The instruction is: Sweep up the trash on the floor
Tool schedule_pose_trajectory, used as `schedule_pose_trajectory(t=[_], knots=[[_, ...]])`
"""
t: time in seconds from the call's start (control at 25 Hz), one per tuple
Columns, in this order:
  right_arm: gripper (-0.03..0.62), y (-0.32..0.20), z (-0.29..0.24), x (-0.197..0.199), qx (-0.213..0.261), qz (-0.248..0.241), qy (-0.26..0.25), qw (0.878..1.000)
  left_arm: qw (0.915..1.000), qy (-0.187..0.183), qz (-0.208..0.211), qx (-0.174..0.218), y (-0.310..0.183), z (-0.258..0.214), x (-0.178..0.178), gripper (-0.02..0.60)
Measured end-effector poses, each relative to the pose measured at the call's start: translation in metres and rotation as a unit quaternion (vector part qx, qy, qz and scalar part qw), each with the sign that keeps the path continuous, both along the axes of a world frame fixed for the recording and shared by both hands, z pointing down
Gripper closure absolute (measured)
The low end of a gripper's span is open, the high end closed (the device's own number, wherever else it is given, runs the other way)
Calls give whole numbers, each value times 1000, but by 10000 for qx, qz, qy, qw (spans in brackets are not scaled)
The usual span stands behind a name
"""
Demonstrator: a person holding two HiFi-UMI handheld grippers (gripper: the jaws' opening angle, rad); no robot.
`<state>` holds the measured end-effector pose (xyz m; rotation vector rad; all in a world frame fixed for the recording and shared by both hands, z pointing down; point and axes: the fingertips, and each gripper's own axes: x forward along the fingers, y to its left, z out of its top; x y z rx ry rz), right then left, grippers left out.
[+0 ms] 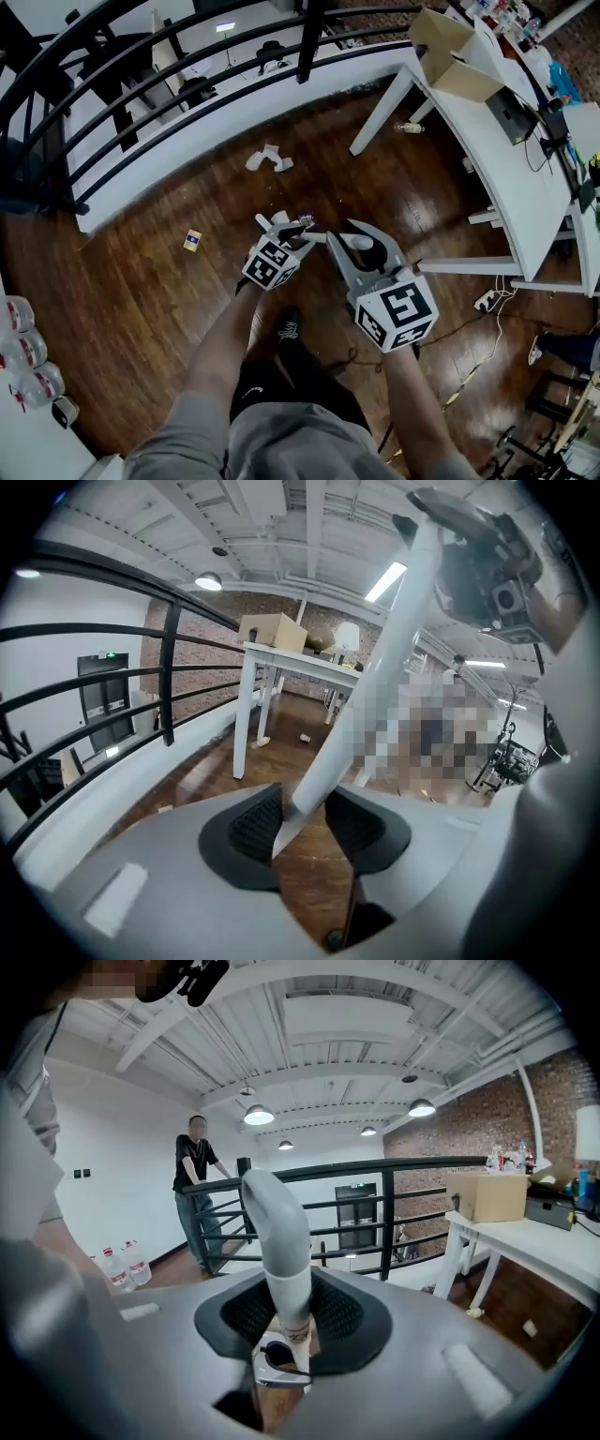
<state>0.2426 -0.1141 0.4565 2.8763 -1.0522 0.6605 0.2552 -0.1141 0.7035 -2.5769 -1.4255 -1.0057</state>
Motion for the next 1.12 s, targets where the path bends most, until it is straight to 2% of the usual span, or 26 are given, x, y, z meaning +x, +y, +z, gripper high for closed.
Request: schedule_pose_trajectory(t=[0.12,0.28,0.44,0.56,0.84,1.12], knots=[[503,-6,-13,6,170,-12,37,9998,10000,45,-24,74,-16,-13,-4,439],[503,-46,-28,16,383,-268,65,9989,9994,157,-230,224,-68,-30,1,443],[503,-117,-31,23,575,-665,37,9961,9966,195,-677,428,-153,-35,5,443],[503,-171,-32,31,673,-810,8,9944,9950,180,-820,534,-216,-38,6,443],[503,-294,-14,49,740,-850,-237,9934,9934,-66,-914,683,-347,-24,12,442],[503,-367,27,64,609,-671,-535,9945,9948,-391,-692,634,-413,17,19,442]])
